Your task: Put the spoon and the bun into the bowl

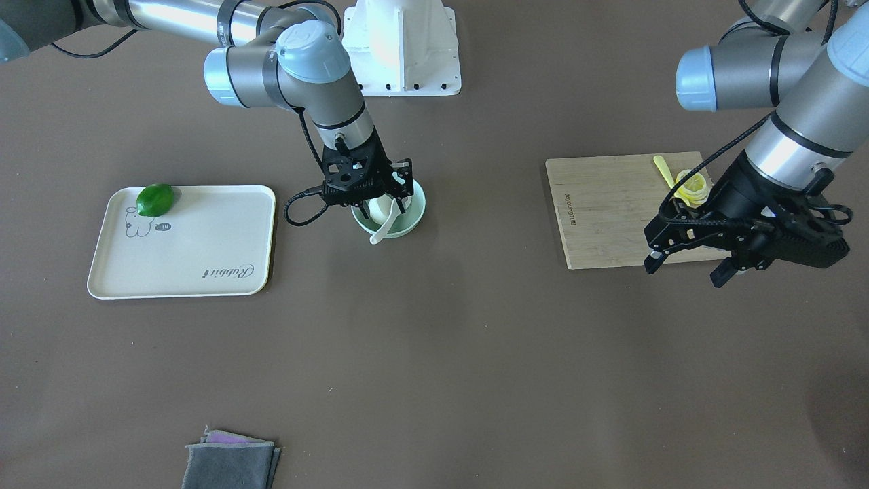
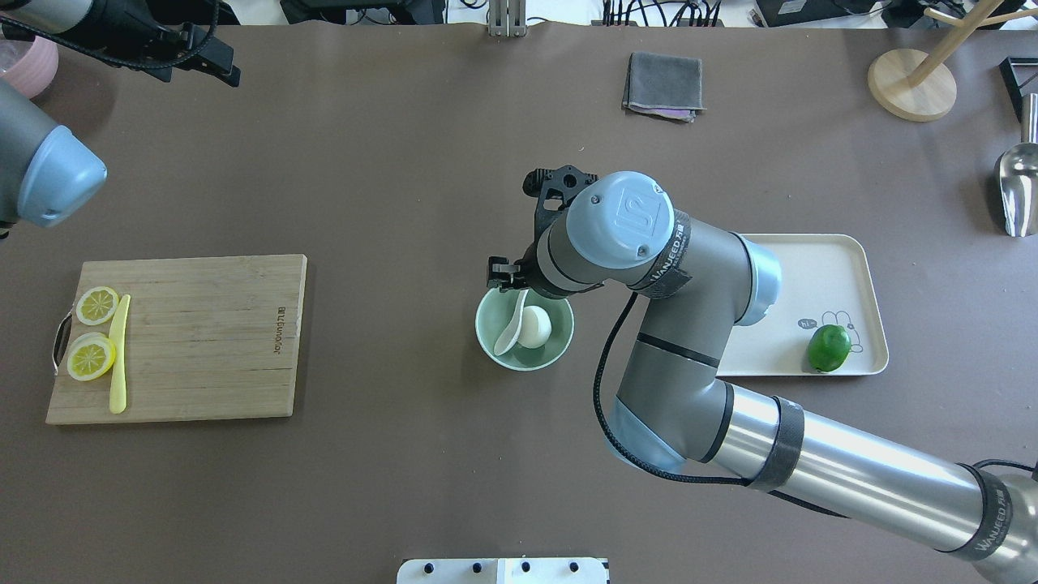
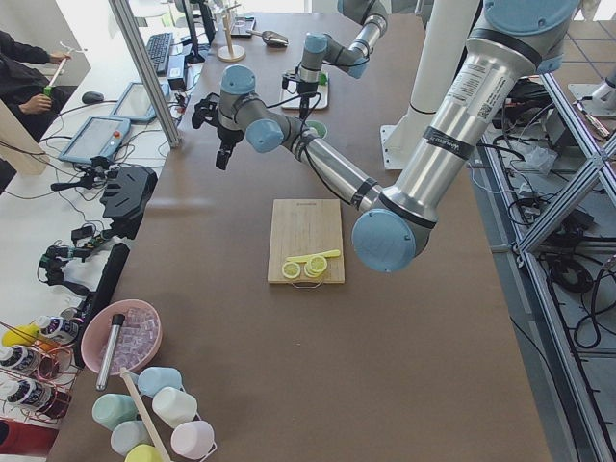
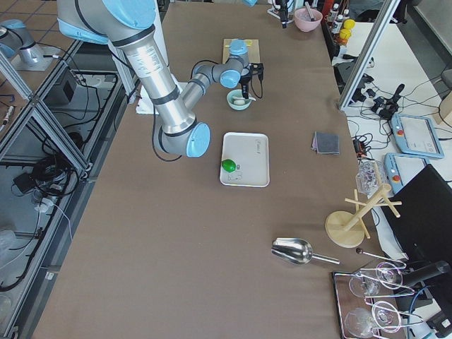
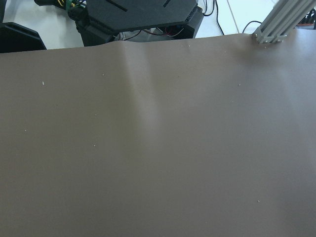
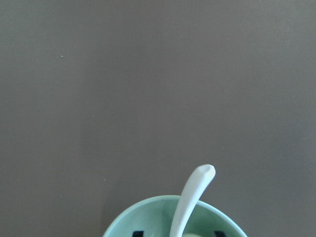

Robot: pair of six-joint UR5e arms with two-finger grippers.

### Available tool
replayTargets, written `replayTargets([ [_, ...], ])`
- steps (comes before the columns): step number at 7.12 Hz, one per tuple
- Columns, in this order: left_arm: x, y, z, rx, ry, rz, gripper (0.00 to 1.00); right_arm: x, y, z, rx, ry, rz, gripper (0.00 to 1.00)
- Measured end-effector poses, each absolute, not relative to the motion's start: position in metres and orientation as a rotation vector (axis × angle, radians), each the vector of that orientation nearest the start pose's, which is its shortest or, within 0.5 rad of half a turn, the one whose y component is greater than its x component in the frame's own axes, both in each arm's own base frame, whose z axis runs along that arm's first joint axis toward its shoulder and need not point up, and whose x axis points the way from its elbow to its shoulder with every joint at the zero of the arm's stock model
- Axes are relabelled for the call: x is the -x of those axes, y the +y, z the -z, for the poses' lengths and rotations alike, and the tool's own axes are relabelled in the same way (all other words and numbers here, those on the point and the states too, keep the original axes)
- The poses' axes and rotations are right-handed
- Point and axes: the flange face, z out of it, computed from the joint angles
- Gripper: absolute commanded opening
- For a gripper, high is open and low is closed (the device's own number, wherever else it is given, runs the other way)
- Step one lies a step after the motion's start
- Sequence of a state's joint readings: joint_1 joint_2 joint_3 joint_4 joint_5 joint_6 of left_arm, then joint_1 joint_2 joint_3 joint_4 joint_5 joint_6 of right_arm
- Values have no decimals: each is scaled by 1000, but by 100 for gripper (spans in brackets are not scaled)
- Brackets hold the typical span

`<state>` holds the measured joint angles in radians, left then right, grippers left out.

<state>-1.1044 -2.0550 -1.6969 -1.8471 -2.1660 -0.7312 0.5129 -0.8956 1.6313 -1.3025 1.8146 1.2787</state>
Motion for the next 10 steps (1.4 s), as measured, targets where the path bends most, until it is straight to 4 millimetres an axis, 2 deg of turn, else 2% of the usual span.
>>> replayTargets([
  [1, -220, -613, -290, -398, 938, -22, 98, 541, -442, -195, -181, -1013, -87, 100],
  [2, -214, -614, -293, -399, 932, -14, 98, 515, -466, -192, -172, -1018, -80, 100],
  [3, -202, -611, -304, -394, 920, 5, 98, 472, -499, -200, -173, -1009, -52, 100],
  [4, -180, -601, -330, -392, 903, 32, 98, 422, -531, -229, -191, -974, -32, 100],
  [5, -159, -591, -360, -392, 884, 58, 98, 370, -557, -276, -208, -917, -36, 100],
  [7, -129, -579, -417, -373, 814, 110, 98, 263, -610, -376, -224, -794, -101, 100],
  [8, -110, -571, -445, -362, 772, 99, 98, 208, -634, -420, -228, -748, -45, 100],
  [9, -79, -563, -471, -350, 732, 66, 98, 155, -649, -464, -211, -708, 58, 100],
  [10, -41, -558, -489, -321, 704, 44, 98, 107, -648, -503, -182, -678, 140, 100],
])
